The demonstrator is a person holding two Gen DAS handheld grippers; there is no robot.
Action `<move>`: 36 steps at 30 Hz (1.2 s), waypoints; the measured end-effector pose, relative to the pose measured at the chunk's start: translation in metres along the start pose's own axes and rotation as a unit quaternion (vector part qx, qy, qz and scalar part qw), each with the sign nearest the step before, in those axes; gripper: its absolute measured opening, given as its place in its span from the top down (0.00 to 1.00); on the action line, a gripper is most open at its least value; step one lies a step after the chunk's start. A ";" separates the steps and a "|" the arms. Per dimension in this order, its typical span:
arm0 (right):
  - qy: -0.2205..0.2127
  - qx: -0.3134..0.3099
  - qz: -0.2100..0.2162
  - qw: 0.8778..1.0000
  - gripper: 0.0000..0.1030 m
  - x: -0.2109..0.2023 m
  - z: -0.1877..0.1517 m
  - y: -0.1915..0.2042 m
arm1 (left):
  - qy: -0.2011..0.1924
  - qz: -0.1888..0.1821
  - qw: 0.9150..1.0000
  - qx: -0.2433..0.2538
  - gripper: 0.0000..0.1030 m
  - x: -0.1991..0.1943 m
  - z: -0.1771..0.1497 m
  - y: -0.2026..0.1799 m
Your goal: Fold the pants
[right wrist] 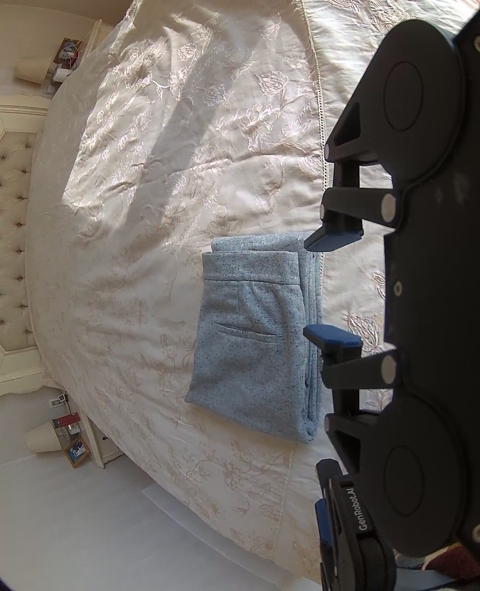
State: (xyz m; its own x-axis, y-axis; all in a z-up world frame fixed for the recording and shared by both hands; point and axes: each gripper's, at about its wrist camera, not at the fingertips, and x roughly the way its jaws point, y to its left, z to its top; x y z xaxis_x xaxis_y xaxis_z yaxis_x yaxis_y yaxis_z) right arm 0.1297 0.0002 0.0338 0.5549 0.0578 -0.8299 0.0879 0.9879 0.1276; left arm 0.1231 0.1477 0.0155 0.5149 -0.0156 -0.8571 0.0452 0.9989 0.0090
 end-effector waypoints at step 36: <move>-0.005 0.009 0.021 1.000 0.55 -0.005 -0.005 -0.007 | -0.004 0.010 1.000 0.012 0.49 -0.008 -0.005 -0.014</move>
State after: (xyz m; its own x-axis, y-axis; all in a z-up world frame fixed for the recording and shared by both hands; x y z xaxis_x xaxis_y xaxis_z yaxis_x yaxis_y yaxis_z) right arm 0.1225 -0.0067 0.0345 0.5660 0.0973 -0.8186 0.0800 0.9818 0.1720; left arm 0.1138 0.1341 0.0197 0.5225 0.0036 -0.8526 0.0562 0.9977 0.0386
